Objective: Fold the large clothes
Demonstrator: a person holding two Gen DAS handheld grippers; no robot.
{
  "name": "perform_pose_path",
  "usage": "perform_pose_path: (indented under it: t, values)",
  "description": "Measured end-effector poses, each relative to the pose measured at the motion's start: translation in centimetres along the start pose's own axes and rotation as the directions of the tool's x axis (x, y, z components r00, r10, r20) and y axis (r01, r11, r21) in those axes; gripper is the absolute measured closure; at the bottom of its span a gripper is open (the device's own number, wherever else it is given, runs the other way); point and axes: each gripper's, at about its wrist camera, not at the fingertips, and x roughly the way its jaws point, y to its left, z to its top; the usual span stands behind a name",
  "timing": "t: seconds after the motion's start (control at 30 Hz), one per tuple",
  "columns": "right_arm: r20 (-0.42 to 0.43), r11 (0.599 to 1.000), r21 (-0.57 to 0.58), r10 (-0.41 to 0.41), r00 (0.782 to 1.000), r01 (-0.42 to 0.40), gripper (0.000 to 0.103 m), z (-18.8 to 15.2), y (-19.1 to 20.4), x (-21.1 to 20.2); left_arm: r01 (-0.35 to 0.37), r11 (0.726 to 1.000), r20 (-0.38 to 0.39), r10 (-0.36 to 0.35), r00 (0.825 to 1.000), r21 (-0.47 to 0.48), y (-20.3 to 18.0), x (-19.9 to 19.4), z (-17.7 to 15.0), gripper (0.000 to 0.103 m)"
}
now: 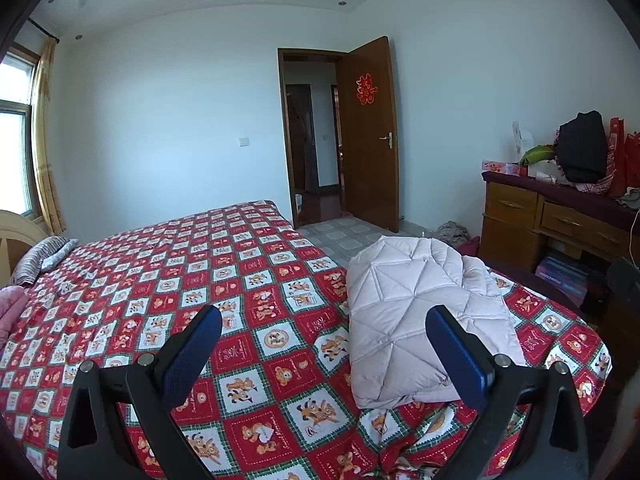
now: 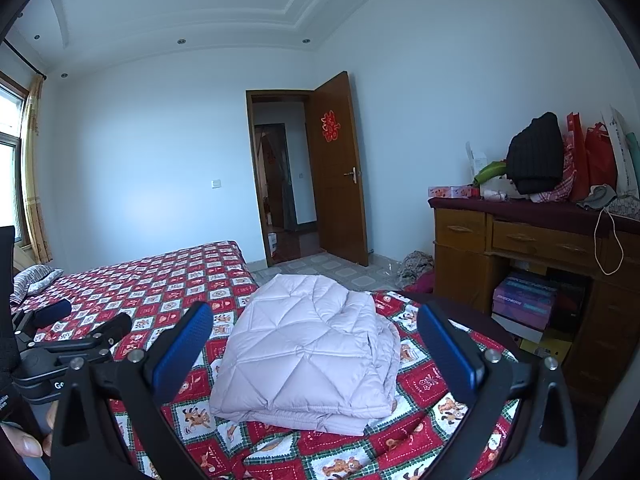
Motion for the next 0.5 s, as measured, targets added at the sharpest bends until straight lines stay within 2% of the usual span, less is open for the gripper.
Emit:
perform_pose_path:
  t: [0.33, 0.5]
  values:
    - [-0.023, 1.000, 0.007, 0.000, 1.000, 0.000, 0.000, -0.4, -0.2, 0.7, 0.000, 1.000, -0.022, -0.001, 1.000, -0.015, 0.4, 0.6, -0.1, 0.001]
    - [-0.069, 0.999, 0.045, 0.001, 0.998, 0.002, 0.000, -0.8, -1.1, 1.8, 0.006, 0.999, -0.057, -0.008, 0.998, -0.034, 0.8, 1.4, -0.3, 0.001]
